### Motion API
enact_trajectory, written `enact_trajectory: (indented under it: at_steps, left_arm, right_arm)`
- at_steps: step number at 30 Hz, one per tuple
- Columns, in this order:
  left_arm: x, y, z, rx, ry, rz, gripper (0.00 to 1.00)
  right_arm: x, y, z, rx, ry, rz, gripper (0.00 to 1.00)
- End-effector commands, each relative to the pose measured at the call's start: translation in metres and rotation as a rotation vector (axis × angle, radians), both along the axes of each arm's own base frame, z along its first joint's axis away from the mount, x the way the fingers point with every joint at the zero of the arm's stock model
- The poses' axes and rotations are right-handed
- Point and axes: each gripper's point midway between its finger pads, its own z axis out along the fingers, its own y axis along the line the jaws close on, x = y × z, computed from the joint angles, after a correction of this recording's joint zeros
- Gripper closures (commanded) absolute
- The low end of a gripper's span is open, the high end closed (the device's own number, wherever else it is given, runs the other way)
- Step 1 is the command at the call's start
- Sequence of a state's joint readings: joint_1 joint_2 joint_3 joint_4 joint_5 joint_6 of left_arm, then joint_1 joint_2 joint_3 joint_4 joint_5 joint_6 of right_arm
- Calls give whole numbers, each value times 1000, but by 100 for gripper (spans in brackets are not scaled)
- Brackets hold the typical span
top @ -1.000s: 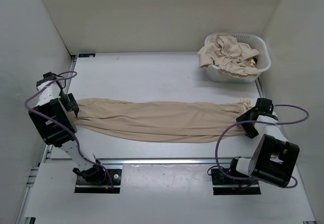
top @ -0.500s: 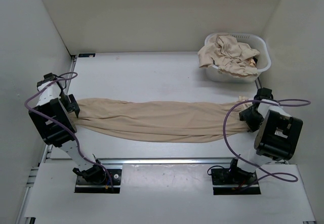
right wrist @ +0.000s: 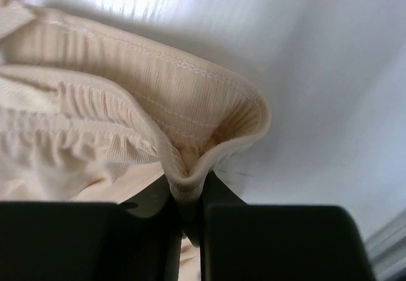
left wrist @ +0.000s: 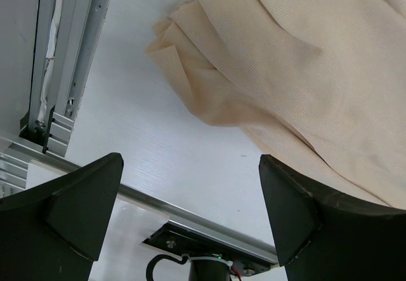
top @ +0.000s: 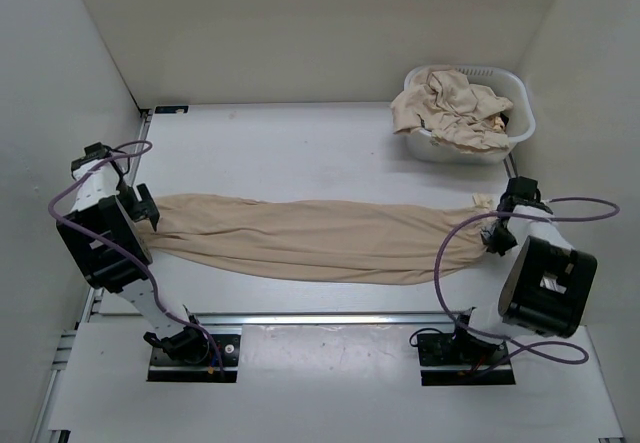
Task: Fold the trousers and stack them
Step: Fold the trousers
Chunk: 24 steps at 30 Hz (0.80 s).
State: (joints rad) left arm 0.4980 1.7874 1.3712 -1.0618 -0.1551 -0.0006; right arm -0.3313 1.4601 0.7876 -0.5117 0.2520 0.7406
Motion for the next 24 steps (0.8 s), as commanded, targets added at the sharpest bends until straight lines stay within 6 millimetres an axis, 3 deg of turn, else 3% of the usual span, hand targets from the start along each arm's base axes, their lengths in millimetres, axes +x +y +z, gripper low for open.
enact_trajectory:
  at_steps: [1,2,3,5,6,8,9,10,11,12,14,15,17,18,19,20,22,24]
  left_arm:
    - [16,0,38,13,-125,-7,0]
    - [17,-3,40,-4,-131,-10,0]
    - [20,-1,44,2,-141,-10,0]
    - [23,-6,43,-12,-149,-23,0]
    - [22,-9,43,-27,-146,-25,0]
    - [20,-12,38,-44,-134,-26,0]
    - [20,-18,35,-60,-130,-36,0]
    - [17,-22,32,-82,-121,-38,0]
    - [17,-28,32,-94,-123,-49,0]
    - [17,-36,28,-109,-116,-66,0]
    - [10,-47,21,-137,-93,-83,0]
    - [12,-50,18,-137,-93,-93,0]
    - [6,-55,8,-156,-75,-93,0]
    - [8,-54,5,-151,-85,-94,0]
    - [6,-55,1,-153,-82,-93,0]
    - [0,-55,-6,-156,-50,-89,0]
    - [3,-57,-12,-155,-52,-99,0]
    - [0,-60,-17,-151,-37,-107,0]
  right_arm:
    - [-2,-33,56,-286,-34,17,100]
    - [1,-34,67,-339,-23,41,100]
    - [12,-18,90,-395,-34,118,100]
    - [19,-2,109,-495,-30,185,100]
    - [19,21,119,-576,-21,272,100]
    - [26,52,128,-604,-72,287,100]
    - [27,85,131,-609,-112,371,100]
    - [20,98,128,-629,-79,409,100]
    - [26,114,139,-632,-149,371,100]
    - [23,146,141,-633,-184,448,100]
    - [14,173,134,-672,-117,513,100]
    - [17,213,149,-641,-202,549,100]
    - [13,247,141,-734,-155,637,100]
    - [5,280,123,-764,-144,690,100]
    - [3,298,123,-775,-145,709,100]
    - [-1,335,135,-734,-197,763,100]
    - [-12,364,116,-669,-213,742,100]
    - [-20,381,112,-620,-245,721,100]
